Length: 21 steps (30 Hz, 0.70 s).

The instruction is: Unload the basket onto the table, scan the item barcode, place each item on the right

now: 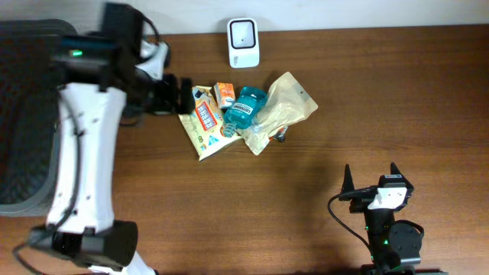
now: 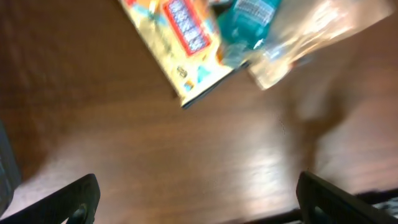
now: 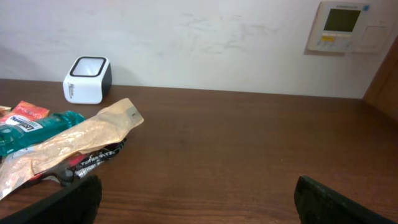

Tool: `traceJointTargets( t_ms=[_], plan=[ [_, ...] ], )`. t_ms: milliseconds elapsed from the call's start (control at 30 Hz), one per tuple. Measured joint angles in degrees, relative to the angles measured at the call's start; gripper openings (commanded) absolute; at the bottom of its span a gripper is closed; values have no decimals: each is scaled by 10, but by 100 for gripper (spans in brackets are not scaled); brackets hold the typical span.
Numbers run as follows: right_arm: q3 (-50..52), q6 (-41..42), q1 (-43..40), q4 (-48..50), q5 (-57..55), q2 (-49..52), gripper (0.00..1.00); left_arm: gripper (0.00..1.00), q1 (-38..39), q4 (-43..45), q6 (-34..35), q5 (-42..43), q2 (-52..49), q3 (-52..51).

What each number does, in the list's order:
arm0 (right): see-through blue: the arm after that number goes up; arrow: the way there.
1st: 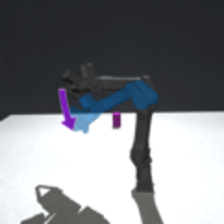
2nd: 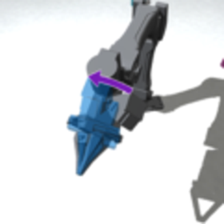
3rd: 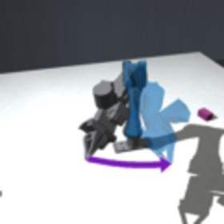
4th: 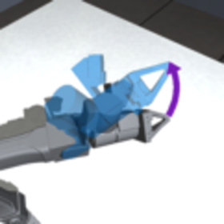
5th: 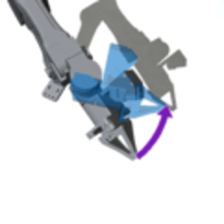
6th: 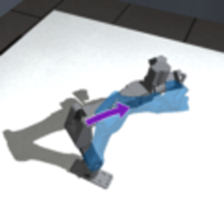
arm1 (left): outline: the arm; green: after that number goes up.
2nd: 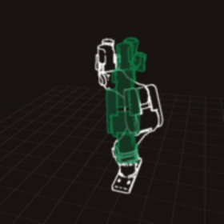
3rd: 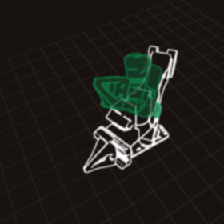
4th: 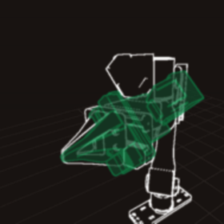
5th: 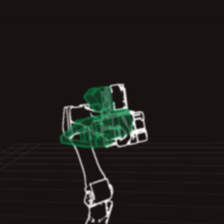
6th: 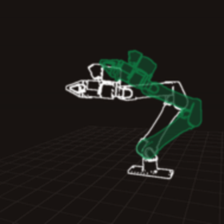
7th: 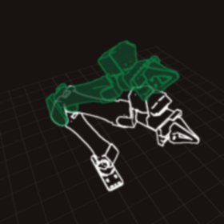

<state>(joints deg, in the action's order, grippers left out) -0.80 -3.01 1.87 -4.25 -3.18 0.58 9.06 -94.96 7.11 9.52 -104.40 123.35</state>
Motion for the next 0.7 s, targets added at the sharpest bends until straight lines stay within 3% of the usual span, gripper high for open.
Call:
traceJointTargets(
  t_ms=[233, 400, 500, 700],
  plan=[
    [0, 0, 0, 7, 14, 0, 98, 99, 7, 66, 0, -49, 0, -151],
    [2, 0, 0, 79, 202, 0, 98, 99, 7, 87, 0, -65, 0, -196],
    [2, 0, 0, 174, 349, 0, 98, 99, 7, 118, 0, -73, 0, -197],
    [-8, 34, 0, 412, 438, 0, 99, 99, -8, 167, 0, -77, 0, -197]
  ],
)
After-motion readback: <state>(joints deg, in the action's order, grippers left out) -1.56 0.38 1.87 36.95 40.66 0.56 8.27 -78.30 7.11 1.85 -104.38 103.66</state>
